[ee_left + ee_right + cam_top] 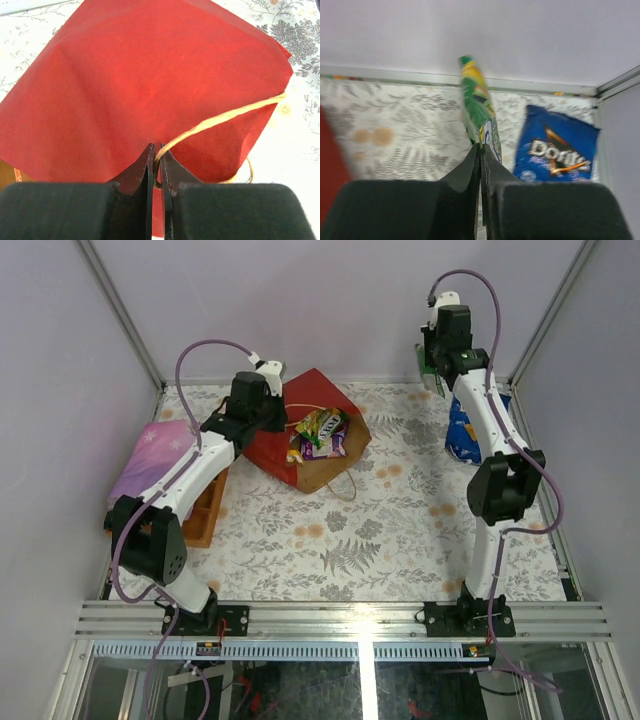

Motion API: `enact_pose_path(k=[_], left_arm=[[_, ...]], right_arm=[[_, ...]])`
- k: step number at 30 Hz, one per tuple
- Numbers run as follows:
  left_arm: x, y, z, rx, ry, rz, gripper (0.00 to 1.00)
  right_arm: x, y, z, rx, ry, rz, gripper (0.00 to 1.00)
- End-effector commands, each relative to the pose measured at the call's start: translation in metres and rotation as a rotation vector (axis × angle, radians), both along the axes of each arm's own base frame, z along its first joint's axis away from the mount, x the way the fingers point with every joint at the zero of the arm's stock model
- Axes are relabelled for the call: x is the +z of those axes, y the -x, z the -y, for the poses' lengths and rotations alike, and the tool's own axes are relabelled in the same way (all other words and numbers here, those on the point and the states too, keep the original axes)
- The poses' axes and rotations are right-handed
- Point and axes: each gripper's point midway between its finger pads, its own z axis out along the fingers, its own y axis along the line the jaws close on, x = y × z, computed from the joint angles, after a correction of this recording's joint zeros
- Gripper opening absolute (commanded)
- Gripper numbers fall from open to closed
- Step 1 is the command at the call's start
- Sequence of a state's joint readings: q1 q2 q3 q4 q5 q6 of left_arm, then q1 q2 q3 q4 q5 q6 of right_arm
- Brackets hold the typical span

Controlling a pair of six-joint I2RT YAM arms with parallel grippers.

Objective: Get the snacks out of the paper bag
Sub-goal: Place the snack at the center of the board.

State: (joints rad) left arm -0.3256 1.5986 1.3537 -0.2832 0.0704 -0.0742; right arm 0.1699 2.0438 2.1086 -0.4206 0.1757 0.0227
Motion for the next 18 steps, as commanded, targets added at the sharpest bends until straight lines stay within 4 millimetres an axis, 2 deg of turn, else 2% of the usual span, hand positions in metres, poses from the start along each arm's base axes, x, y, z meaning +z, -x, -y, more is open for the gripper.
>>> enact_pose_path(k=[1, 3, 6, 8, 9, 11, 12, 13, 14, 15, 18], left_arm=[[0.007, -0.012, -0.002, 0.009, 0.008, 0.019, 0.05], [0.005, -0.012, -0.001, 0.008, 0.009, 0.014, 0.05], [0.005, -0.014, 0.002, -0.005, 0.017, 0.006, 0.05], [0.004, -0.015, 0.004, -0.014, 0.021, -0.006, 0.05], [0.005, -0.015, 0.005, -0.017, 0.022, -0.007, 0.05], [0.006, -0.016, 0.006, -0.018, 0.025, -0.005, 0.05], [0.006, -0.016, 0.006, -0.018, 0.027, -0.006, 0.06], [0.006, -0.016, 0.006, -0.018, 0.027, -0.005, 0.06], [0.006, -0.016, 0.006, -0.019, 0.029, -0.008, 0.06], [0.006, -0.015, 0.006, -0.019, 0.029, -0.009, 0.06], [0.007, -0.013, 0.005, -0.018, 0.026, -0.009, 0.06]], right_arm=[[-0.003, -0.014, 0.023, 0.101, 0.330, -0.017, 0.02], [-0.051, -0.008, 0.007, 0.220, 0.320, -0.138, 0.18], [-0.110, 0.012, -0.014, 0.329, 0.230, -0.321, 0.24], [-0.137, 0.028, -0.023, 0.359, 0.216, -0.392, 0.27], [-0.144, 0.037, -0.027, 0.372, 0.213, -0.410, 0.30], [-0.143, 0.051, -0.038, 0.399, 0.187, -0.408, 0.41], [-0.136, 0.056, -0.043, 0.414, 0.158, -0.392, 0.53], [-0.126, 0.058, -0.048, 0.416, 0.125, -0.358, 0.81], [-0.116, 0.059, -0.050, 0.412, 0.100, -0.320, 0.98], [-0.095, 0.060, -0.055, 0.417, 0.074, -0.252, 1.00], [-0.069, 0.051, -0.049, 0.292, -0.033, -0.075, 0.99]])
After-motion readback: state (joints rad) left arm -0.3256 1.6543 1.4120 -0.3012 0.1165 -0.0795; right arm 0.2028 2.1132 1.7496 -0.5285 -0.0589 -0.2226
